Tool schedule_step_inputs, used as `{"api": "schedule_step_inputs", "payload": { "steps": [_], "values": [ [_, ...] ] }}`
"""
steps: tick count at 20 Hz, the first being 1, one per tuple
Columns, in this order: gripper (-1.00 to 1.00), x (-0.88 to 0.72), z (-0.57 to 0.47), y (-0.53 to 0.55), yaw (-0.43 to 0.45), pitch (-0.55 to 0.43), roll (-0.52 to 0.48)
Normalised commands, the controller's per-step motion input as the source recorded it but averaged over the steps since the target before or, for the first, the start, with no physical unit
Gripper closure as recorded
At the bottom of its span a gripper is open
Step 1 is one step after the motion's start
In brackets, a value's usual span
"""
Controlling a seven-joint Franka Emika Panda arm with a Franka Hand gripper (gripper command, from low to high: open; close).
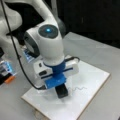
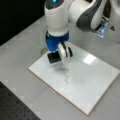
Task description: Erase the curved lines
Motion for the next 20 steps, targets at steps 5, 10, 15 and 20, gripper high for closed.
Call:
{"api": "schedule_step_inputs", "payload": {
  "steps": [5, 10, 15, 20],
  "values": [
    [1.0, -0.14, -0.16, 0.08, -0.167, -0.263, 0.115],
    [1.0, -0.16, -0.12, 0.06, -0.089, -0.208, 0.073],
    [1.0, -0.2, -0.12, 0.05, -0.066, -0.201, 0.045],
    [1.0, -0.22, -0.14, 0.06, -0.059, -0.191, 0.019]
  ]
}}
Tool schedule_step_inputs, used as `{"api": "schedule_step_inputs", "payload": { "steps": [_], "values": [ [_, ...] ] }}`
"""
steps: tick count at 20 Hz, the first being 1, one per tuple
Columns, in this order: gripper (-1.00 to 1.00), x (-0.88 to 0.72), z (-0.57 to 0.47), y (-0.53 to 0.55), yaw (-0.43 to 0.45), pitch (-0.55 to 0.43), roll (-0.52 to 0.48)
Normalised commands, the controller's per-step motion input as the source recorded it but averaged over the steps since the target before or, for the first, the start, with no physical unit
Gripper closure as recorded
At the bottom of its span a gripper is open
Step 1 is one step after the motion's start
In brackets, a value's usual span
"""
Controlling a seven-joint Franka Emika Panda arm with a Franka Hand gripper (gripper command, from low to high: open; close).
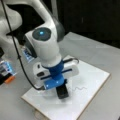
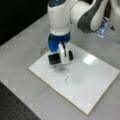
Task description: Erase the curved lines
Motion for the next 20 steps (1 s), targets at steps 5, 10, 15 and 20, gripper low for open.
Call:
{"api": "schedule_step_inputs", "payload": {
  "steps": [5, 10, 15, 20],
  "values": [
    [1.0, -0.28, -0.18, 0.08, -0.076, -0.184, -0.013],
    [1.0, -0.25, -0.17, 0.11, -0.082, -0.214, -0.011],
    [1.0, -0.21, -0.18, 0.14, -0.088, -0.225, 0.013],
    [1.0, -0.19, -0.18, 0.11, -0.112, -0.197, 0.027]
  ]
}}
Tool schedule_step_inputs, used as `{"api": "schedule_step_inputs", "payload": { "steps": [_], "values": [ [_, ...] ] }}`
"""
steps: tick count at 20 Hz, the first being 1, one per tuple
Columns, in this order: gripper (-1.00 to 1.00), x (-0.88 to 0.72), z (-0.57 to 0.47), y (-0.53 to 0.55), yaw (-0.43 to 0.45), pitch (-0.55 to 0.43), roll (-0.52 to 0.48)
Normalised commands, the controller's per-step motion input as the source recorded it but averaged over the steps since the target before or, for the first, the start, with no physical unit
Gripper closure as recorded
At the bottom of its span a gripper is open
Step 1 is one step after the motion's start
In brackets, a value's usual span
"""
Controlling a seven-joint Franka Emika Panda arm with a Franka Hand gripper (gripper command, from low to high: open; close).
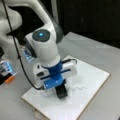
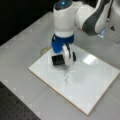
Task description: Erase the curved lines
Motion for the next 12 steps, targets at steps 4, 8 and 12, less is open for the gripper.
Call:
{"api": "schedule_step_inputs", "payload": {
  "steps": [4, 8, 12],
  "values": [
    [1.0, -0.18, -0.19, 0.08, -0.131, -0.163, 0.034],
    [1.0, -0.14, -0.2, 0.08, -0.143, -0.155, 0.044],
    [1.0, -0.1, -0.2, 0.07, -0.11, -0.135, 0.096]
  ]
}}
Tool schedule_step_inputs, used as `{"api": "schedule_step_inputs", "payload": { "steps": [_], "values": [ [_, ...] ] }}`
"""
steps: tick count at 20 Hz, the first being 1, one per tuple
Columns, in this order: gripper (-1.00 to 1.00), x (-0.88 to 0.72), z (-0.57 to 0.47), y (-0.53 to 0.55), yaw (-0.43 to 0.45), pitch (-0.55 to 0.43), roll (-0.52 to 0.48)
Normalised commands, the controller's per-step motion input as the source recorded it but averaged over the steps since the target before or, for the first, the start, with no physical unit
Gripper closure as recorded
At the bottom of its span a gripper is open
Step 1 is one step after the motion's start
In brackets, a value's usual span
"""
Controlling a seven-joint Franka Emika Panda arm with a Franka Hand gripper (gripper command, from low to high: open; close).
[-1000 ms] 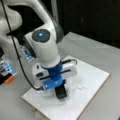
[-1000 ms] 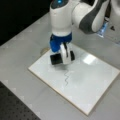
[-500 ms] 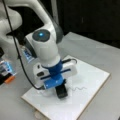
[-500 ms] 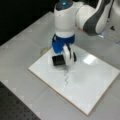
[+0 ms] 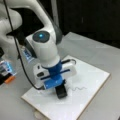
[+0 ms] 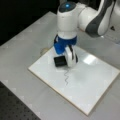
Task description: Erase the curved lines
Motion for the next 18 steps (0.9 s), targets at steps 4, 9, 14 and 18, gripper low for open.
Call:
{"api": "schedule_step_inputs", "payload": {
  "steps": [4, 9, 14, 18],
  "values": [
    [1.0, -0.07, -0.22, 0.05, -0.084, -0.114, 0.105],
    [1.0, -0.03, -0.15, 0.03, -0.07, -0.095, 0.068],
    [1.0, 0.06, -0.16, 0.05, -0.118, -0.075, 0.042],
    [1.0, 0.14, -0.15, 0.12, -0.165, -0.052, 0.049]
  ]
}}
